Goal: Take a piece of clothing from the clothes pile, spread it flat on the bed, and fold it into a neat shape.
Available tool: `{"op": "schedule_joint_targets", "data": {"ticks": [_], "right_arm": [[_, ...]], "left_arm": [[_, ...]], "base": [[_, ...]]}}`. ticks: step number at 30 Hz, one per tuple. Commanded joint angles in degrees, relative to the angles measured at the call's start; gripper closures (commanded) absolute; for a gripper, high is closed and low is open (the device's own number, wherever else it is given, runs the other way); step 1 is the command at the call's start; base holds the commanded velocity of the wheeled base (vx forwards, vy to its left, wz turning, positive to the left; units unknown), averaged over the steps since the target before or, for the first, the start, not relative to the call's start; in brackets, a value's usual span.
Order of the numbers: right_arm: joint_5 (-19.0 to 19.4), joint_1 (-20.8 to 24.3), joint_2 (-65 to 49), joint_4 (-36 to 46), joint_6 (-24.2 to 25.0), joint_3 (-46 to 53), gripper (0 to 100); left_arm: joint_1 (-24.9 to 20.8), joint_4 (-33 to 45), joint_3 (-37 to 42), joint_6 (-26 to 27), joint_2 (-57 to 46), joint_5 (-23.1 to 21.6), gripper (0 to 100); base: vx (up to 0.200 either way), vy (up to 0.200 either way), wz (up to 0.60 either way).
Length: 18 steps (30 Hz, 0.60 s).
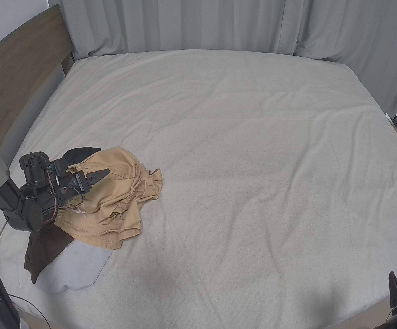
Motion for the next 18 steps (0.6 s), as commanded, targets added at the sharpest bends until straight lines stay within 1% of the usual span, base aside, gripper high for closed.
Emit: {"op": "schedule_joint_targets", "data": {"ticks": [1, 2, 16, 18], "right_arm": [[0.01, -0.02, -0.93, -0.01, -0.01, 1.01, 0], [0.01, -0.02, -0.93, -0.01, -0.01, 1.01, 0], [0.01, -0.02, -0.93, -0.01, -0.01, 1.01, 0], [0.01, -0.02, -0.93, -0.01, -0.01, 1.01, 0]], "left_arm": [[0.2, -0.51, -0.25, -0.03, 0.86, 0.27, 0], [0.2, -0.51, -0.25, -0.03, 0.86, 0.27, 100], [0.29, -1.65, 0.71, -0.21, 0.24, 0.36, 100], [0.02, -2.97, 2.82, -0.3, -1.51, 0.27, 100]], "base": [[0.0, 0.0, 0.0], [0.0, 0.0, 0.0], [0.0, 0.0, 0.0], [0.0, 0.0, 0.0]]}}
